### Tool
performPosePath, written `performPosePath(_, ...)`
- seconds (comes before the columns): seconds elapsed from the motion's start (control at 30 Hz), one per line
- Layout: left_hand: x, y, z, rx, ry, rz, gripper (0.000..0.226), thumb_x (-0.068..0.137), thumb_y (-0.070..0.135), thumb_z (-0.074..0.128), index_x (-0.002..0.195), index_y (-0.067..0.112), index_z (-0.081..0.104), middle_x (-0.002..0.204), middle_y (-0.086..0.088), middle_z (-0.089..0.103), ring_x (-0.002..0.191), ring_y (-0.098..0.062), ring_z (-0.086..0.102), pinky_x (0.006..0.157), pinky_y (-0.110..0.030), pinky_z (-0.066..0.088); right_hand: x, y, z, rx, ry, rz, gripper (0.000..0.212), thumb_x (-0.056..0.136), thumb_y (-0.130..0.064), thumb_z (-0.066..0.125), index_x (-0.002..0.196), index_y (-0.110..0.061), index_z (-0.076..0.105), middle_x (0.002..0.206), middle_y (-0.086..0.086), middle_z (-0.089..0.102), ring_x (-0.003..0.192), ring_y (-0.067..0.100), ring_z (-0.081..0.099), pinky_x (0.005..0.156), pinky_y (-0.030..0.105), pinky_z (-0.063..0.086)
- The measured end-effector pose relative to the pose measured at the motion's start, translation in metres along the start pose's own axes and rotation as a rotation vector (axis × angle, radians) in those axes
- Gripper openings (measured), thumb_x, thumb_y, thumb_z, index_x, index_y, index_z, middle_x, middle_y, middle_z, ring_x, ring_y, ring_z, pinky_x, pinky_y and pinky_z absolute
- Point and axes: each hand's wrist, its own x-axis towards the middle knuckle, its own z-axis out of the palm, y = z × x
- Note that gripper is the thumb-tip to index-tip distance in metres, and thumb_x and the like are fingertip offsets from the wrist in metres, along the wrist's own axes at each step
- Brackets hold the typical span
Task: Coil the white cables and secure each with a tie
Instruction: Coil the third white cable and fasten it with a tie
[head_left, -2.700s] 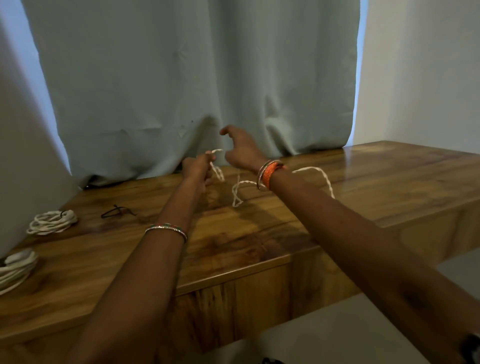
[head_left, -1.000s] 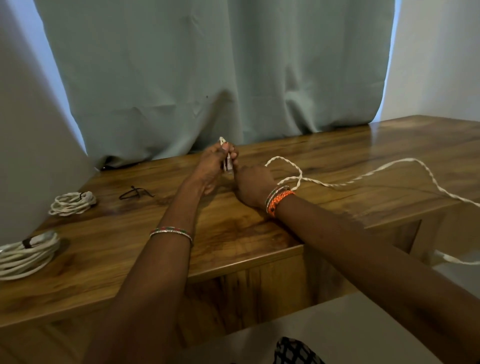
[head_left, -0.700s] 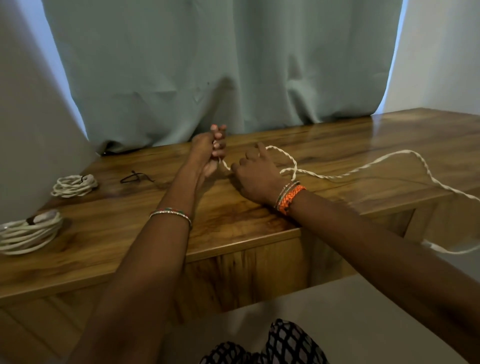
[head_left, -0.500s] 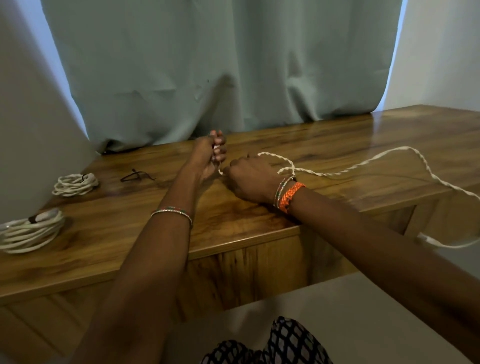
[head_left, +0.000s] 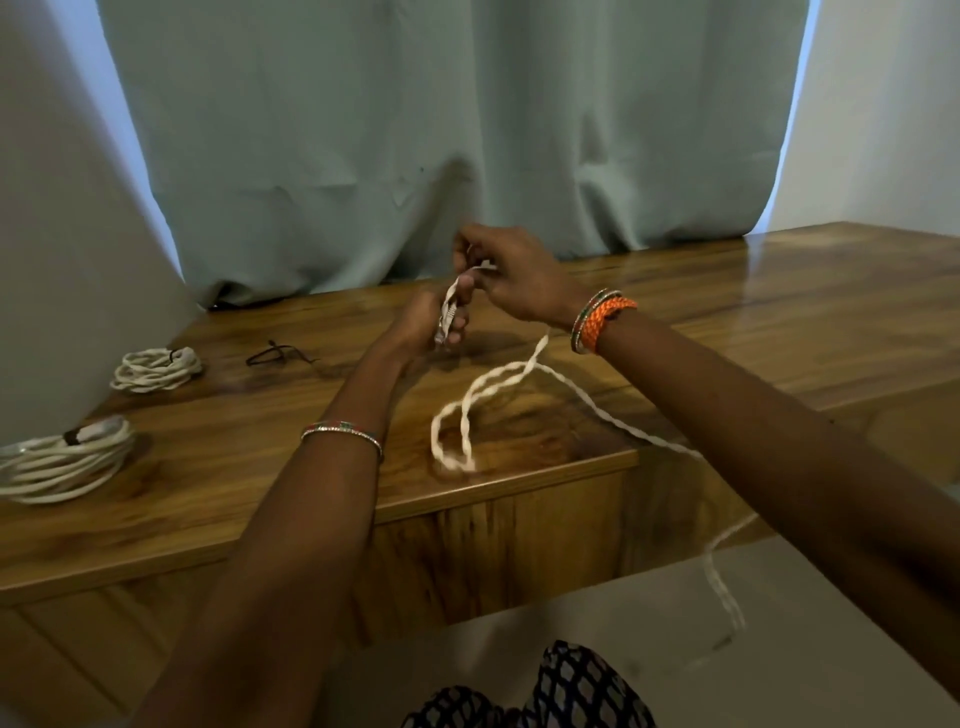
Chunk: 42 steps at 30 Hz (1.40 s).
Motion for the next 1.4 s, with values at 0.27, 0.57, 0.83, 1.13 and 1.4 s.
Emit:
performPosePath(0.27, -0.01, 0.014, 0.004, -0.304, -0.366, -0.096, 0.037, 0.1, 0.024, 0.019, 0.071, 0.013, 0.04, 0.035, 0.009, 0.028, 0.023, -0.003, 0.02, 0.026, -0.015, 0.017, -0.005, 0.032, -0.004, -0.597, -0.085, -0.208, 0.019, 0.086, -0.013, 0.043, 0.1, -0.006, 0.054, 0.081, 0.016, 0.066, 0.063, 0.038, 0.061, 0.05, 0.031, 0.028)
performPosePath(0.57, -0.019, 0.025, -0.008, -0.459, -0.478, -0.013, 0.032, 0.084, 0.023, 0.037, 0.054, 0.017, 0.046, 0.04, 0.009, 0.013, 0.028, -0.007, 0.006, 0.028, -0.018, 0.008, -0.012, 0.055, -0.005, -0.615, -0.108, 0.049, 0.033, 0.088, -0.005, 0.044, 0.121, -0.005, 0.046, 0.092, 0.021, 0.065, 0.078, 0.043, 0.062, 0.058, 0.038, 0.035)
performPosePath(0.83, -0.008, 0.023, -0.01, -0.804, -0.213, 0.188, 0.037, 0.092, 0.019, 0.03, 0.057, 0.016, 0.043, 0.03, 0.007, 0.029, 0.02, -0.005, 0.022, 0.028, -0.018, 0.014, -0.021, 0.083, -0.004, -0.649, -0.08, 0.439, 0.031, 0.094, -0.01, 0.046, 0.124, -0.007, 0.04, 0.105, 0.023, 0.064, 0.094, 0.042, 0.062, 0.069, 0.042, 0.044)
performPosePath(1.13, 0.001, 0.017, -0.016, -0.853, -0.311, -0.019, 0.044, 0.097, 0.016, 0.033, 0.059, 0.012, 0.056, 0.034, 0.008, 0.034, 0.023, -0.005, 0.031, 0.026, -0.014, 0.025, -0.01, 0.04, 0.015, -0.562, -0.054, 0.177, 0.015, 0.093, -0.004, 0.043, 0.105, -0.008, 0.051, 0.103, 0.017, 0.056, 0.08, 0.042, 0.058, 0.06, 0.042, 0.038)
performPosePath(1.4, -0.013, 0.018, -0.003, -0.584, -0.307, 0.04, 0.012, 0.088, 0.014, 0.037, 0.078, 0.014, 0.043, 0.046, 0.008, 0.042, 0.033, -0.001, 0.036, 0.034, -0.013, 0.031, -0.009, -0.003, 0.04, -0.265, -0.316, 0.313, 0.02, 0.075, -0.017, 0.065, 0.089, -0.003, 0.068, 0.087, 0.012, 0.069, 0.079, 0.028, 0.064, 0.07, 0.037, 0.053)
